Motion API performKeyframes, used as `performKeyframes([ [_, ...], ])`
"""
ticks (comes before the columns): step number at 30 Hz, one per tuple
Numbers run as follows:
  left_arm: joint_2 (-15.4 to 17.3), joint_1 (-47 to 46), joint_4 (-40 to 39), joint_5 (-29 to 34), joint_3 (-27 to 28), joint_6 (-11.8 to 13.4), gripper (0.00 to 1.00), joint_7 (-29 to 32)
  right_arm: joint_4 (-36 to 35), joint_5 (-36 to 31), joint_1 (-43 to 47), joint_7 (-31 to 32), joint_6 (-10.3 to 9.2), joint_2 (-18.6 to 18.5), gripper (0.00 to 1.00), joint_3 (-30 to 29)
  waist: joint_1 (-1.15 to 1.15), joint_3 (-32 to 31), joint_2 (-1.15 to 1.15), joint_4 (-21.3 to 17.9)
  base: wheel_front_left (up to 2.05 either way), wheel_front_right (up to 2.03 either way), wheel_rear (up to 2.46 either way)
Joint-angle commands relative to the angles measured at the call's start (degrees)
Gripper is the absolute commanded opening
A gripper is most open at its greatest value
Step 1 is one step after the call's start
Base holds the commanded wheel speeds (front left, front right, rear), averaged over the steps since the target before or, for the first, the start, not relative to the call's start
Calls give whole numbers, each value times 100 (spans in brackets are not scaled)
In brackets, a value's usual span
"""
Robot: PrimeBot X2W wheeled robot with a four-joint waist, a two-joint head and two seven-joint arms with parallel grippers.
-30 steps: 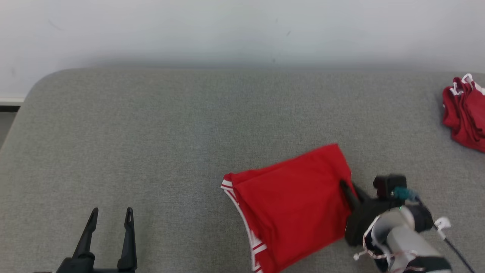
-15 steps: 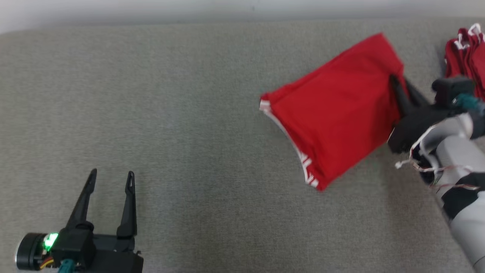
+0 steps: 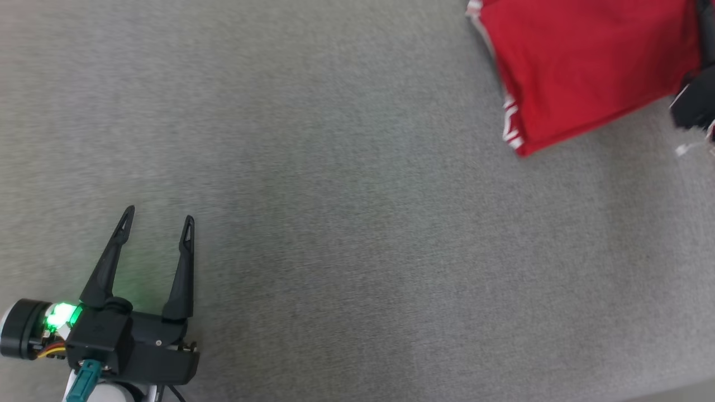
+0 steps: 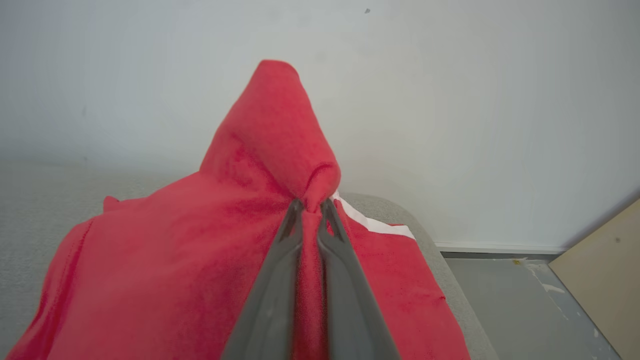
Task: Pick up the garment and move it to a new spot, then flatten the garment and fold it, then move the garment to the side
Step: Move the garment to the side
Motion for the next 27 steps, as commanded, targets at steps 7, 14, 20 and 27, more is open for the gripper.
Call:
performKeyframes([
  [7, 226, -127, -414, 94, -98, -29, 100, 149, 372, 94, -715, 105, -17, -439, 0, 97, -1, 625, -1, -538, 0, 0, 0],
  [14, 336, -92, -793, 135, -109, 0, 100, 304, 772, 131, -1239, 122, -17, -842, 0, 191, -1, 807, -1, -568, 0, 0, 0],
  [20, 389, -39, -939, 143, -104, 54, 100, 384, 1206, 53, -1519, 229, -17, -829, 0, 200, -1, 925, -1, -607, 0, 0, 0],
  [27, 377, 5, -1041, 147, -114, 155, 100, 415, 1465, 105, -1614, 44, -17, -743, 100, 160, -1, 963, -1, -612, 0, 0, 0],
])
